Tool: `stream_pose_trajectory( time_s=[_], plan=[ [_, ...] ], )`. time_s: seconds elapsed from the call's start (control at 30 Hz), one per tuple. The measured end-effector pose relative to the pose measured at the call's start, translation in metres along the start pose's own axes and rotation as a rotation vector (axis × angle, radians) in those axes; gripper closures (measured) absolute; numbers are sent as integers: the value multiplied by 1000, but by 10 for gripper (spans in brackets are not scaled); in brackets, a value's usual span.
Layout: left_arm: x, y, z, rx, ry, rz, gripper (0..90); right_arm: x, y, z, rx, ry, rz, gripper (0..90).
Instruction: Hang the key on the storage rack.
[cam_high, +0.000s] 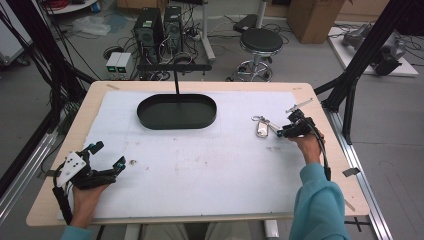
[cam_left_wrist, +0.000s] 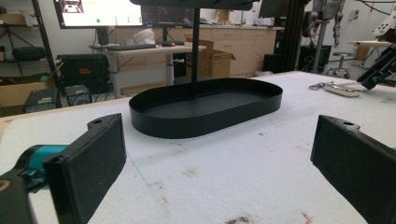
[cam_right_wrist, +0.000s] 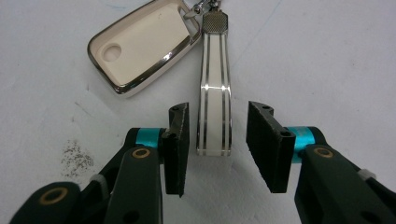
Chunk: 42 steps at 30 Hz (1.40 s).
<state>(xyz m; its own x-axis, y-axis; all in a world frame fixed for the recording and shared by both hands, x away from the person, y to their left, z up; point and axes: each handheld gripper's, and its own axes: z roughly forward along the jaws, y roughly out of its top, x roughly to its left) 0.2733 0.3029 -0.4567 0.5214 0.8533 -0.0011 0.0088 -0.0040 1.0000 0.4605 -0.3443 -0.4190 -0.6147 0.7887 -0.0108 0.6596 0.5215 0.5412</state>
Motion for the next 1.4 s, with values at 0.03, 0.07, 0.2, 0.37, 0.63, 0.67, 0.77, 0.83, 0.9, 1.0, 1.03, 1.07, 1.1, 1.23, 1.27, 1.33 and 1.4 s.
stream_pose_trajectory(
  time_s=[0.03, 0.07, 0.2, 0.37, 0.63, 0.67, 0.77, 0.83, 0.9, 1.0, 1.03, 1.07, 1.1, 1.23, 1.27, 1.33, 1.4],
  plan=[
    [0, 0, 0, 0, 0, 0, 37, 0, 0, 1, 0, 2, 0, 603],
    [0, 0, 0, 0, 0, 0, 37, 0, 0, 1, 3, 5, 8, 610],
    [0, 0, 0, -1, 0, -1, 37, -1, -1, 3, 16, 3, -1, 673],
    [0, 0, 0, 0, 1, -4, 37, 1, 1, 5, 28, -7, -26, 732],
    [0, 0, 1, 3, 11, -8, 37, 2, 1, 2, 27, -1, -22, 741],
    [0, 0, 1, 6, 13, -8, 37, 2, 1, 1, 21, 2, -21, 741],
    [1, 1, 1, 14, 11, -21, 37, 3, 2, -2, 6, 2, -31, 742],
    [2, 1, 2, 15, 11, -21, 37, 3, 3, -5, -10, 9, -34, 742],
    [2, 1, 2, 18, 8, -24, 37, 4, 3, -8, -29, 22, -32, 743],
    [4, 1, 2, 13, 12, -39, 37, 7, 4, -11, -43, 21, -48, 744],
    [4, 1, 2, 13, 16, -40, 37, 8, 4, -12, -55, 32, -51, 744],
    [4, 1, 2, 12, 16, -39, 37, 9, 5, -14, -62, 34, -62, 744],
    [5, 1, 3, 13, 11, -39, 37, 11, 5, -15, -77, 35, -70, 745],
    [6, 5, 6, 16, -25, -60, 37, 16, 8, -21, -123, 61, -89, 745],
    [6, 7, 7, 16, -35, -64, 37, 17, 9, -23, -142, 71, -94, 745],
    [7, 11, 10, 23, -51, -64, 37, 19, 10, -26, -165, 89, -101, 745],
    [8, 15, 13, 23, -73, -67, 37, 22, 10, -29, -190, 107, -105, 745]
  ],
)
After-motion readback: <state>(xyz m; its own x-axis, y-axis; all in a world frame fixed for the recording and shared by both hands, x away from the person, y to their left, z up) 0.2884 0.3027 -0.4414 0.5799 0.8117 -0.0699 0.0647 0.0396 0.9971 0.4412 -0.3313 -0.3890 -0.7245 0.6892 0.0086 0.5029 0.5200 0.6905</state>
